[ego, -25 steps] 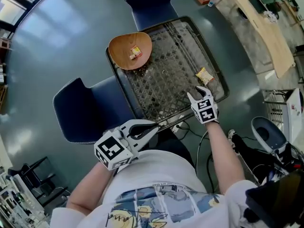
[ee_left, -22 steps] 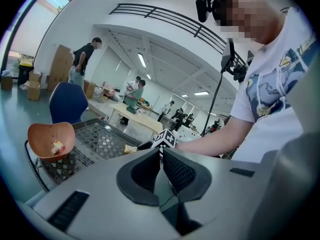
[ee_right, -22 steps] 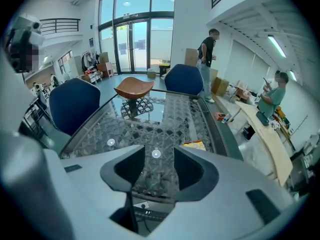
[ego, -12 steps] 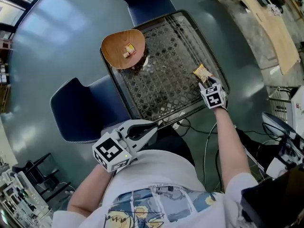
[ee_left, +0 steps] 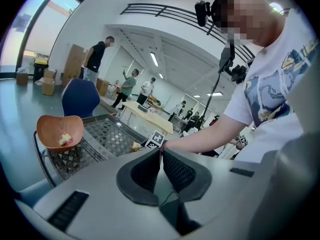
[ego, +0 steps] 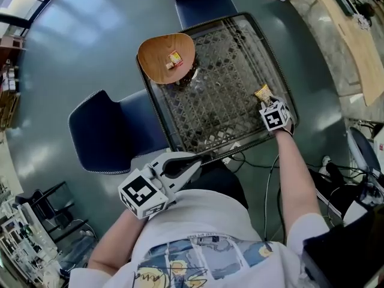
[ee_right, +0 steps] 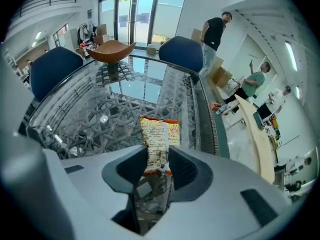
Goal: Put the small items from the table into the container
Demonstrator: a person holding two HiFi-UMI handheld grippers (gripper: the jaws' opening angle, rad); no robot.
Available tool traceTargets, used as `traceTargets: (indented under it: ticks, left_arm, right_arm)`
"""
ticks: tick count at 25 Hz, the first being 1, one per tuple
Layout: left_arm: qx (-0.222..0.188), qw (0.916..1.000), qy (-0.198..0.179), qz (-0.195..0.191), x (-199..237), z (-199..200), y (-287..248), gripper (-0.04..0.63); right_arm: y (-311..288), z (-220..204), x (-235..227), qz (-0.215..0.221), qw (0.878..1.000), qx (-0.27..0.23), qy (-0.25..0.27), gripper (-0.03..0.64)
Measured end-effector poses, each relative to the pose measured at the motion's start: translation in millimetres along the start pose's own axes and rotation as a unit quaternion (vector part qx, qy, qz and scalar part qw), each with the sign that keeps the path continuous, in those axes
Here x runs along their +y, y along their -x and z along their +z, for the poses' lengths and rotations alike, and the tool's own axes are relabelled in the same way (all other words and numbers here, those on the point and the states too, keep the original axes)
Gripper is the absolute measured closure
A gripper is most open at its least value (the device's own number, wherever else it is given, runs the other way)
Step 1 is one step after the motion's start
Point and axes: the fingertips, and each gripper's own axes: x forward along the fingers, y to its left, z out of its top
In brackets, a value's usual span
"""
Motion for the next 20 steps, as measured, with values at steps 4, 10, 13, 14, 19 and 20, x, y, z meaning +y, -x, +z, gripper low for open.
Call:
traceTargets:
  ticks: [4,10,13,14,19,20]
  left_arm:
    - [-0.006,0.9999,0.006,0.007,5.1,-1.9,6.5,0.586]
    - [-0.019,0.9998,0.001,0.006,4.5,-0.9,17.9,0.586]
    - [-0.027,0.9996,0.002,0.011,7.4,-2.7,29.0,0.586]
    - [-0.029,0.9995,0.004,0.012,9.1,-3.4,33.3,0.586]
    - [-0.045,0.9986,0.010,0.026,20.8,-5.9,58.1,0.586]
    - [-0.050,0.9982,0.013,0.031,24.8,-5.6,63.6,0.586]
  right_arm:
    - [4.5,6.2,-1.0,-0.012,1.000,-0.005,0.004,0.515]
    - [19.7,30.4,15.6,-0.011,0.999,-0.028,0.011,0.525]
    - [31.3,58.2,35.5,0.001,0.998,-0.047,0.030,0.526]
    - [33.9,68.4,43.5,0.006,0.998,-0.054,0.036,0.526]
    - [46.2,134.4,86.0,0.032,0.993,-0.087,0.076,0.526]
    - [48.4,152.1,94.9,0.037,0.991,-0.095,0.087,0.526]
